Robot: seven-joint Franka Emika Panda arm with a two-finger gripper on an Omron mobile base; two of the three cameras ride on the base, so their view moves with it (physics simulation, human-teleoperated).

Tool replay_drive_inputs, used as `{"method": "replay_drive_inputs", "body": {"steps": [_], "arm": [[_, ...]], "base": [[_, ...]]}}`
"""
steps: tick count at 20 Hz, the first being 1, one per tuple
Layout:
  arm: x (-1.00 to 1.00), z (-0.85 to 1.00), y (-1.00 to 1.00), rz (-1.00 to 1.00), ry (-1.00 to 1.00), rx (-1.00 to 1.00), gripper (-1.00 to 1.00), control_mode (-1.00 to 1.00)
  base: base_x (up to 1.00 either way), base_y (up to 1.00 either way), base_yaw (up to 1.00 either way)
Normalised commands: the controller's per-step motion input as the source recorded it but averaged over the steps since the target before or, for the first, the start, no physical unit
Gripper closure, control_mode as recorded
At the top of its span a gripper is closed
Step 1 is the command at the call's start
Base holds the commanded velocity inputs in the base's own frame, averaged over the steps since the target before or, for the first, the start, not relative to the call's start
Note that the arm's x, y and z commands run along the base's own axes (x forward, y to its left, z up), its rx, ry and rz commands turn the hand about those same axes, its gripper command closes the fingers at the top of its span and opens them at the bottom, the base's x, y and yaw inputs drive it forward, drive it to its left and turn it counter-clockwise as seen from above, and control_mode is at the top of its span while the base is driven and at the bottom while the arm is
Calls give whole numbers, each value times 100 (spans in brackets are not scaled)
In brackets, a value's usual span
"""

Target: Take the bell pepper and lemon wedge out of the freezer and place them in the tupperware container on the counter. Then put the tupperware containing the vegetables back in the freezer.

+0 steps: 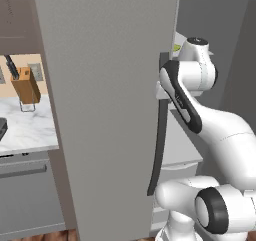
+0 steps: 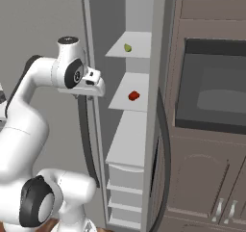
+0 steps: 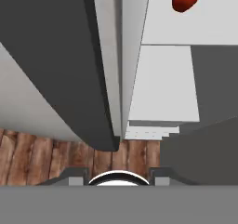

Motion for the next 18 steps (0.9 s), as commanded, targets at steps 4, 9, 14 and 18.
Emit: {"method": "replay_drive_inputs", "body": {"steps": [4, 9, 14, 18], "arm": [[25, 0, -39, -5, 3, 0, -100, -100], [49, -2, -77, -10, 8, 0, -100, -100], [28, 0, -54, -5, 1, 0, -100, -100], [5, 0, -22, 0, -5, 0, -100, -100]], "base": [[0, 0, 0], [0, 0, 0], [0, 0, 0], [0, 0, 0]]}}
